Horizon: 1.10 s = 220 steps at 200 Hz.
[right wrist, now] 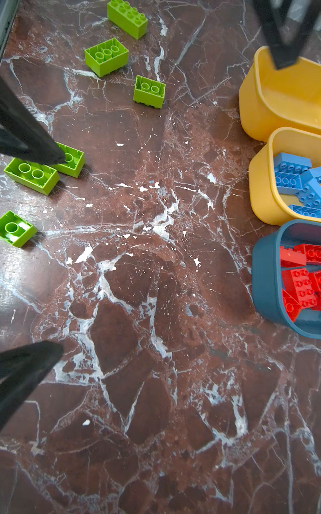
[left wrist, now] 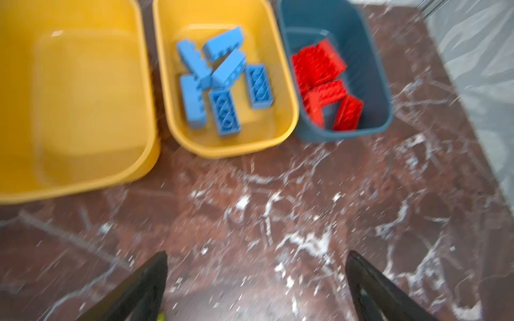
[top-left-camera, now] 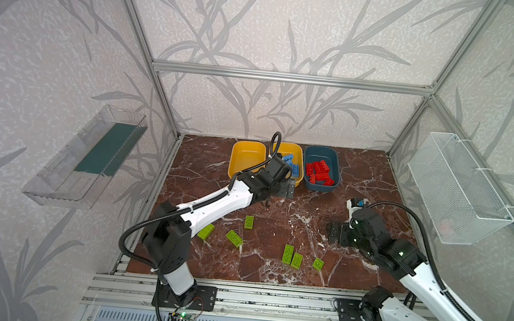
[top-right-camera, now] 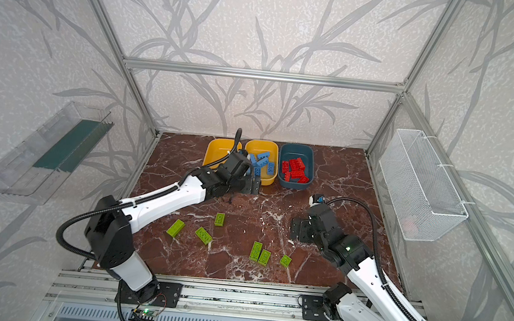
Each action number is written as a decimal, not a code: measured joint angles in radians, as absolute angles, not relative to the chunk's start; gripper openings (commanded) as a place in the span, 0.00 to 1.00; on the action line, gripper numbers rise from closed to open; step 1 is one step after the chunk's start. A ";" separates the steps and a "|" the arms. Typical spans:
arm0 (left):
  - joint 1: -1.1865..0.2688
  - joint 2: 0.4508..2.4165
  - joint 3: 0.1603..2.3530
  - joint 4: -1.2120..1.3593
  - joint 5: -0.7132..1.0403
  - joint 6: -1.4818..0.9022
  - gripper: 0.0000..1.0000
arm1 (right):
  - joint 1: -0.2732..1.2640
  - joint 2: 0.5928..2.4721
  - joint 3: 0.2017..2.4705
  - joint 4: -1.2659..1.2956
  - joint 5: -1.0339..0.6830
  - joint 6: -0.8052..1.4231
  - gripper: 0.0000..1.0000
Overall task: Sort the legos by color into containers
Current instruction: 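Grasp a lime-green brick with the left gripper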
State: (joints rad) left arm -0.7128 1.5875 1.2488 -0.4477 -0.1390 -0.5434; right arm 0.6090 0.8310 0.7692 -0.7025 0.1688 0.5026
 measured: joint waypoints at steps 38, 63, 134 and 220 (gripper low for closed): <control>-0.712 1.358 0.945 -0.469 -0.211 -0.609 0.99 | 0.693 0.919 0.794 -0.679 0.156 0.528 0.99; -0.712 1.248 0.860 -0.487 -0.261 -0.644 0.99 | 0.770 0.989 0.841 -0.667 0.164 0.544 0.99; -0.698 1.183 0.768 -0.493 -0.289 -0.662 0.99 | 0.926 1.087 0.949 -0.661 0.238 0.604 0.99; -0.666 1.369 0.768 -0.440 -0.252 -0.635 0.99 | 0.942 1.109 0.937 -0.654 0.260 0.657 0.99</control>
State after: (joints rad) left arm -0.6662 1.3689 0.7681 -0.4404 -0.2516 -0.6353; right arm 0.9421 1.1091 0.9367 -0.6544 0.2604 0.6575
